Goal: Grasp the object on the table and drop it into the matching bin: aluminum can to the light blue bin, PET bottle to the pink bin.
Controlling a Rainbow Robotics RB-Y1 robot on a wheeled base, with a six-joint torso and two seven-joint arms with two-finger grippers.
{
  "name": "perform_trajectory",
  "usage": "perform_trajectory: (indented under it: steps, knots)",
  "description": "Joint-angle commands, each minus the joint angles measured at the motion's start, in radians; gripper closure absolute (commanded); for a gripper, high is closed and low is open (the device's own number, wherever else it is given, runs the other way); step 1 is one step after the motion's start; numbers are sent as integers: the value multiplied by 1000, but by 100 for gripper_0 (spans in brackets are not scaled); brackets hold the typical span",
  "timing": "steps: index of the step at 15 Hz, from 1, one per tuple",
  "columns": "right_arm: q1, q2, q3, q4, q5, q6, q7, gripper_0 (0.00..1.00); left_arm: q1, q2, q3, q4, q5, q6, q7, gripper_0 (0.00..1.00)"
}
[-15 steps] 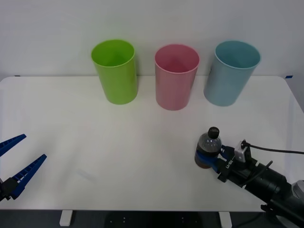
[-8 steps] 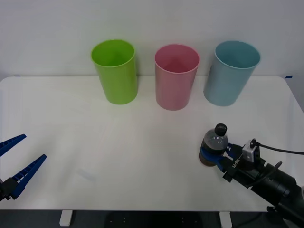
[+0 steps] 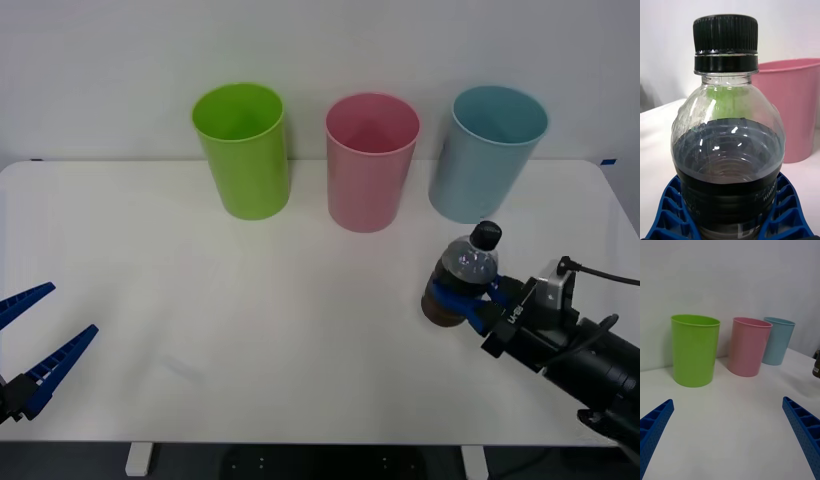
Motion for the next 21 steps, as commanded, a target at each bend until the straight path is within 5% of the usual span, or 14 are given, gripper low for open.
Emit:
perform_trajectory:
  steps: [1,8,21]
  knots:
    - [-1,-24,-14,-67,0,9,-94,100,0,0,0,0,0,0,0,0]
    - [-32,-101,-43,-248,0,67,-324,100,0,0,0,0,0,0,0,0]
    - [-348,-219,67,-171,59,277,-411,100,0,0,0,0,0,0,0,0]
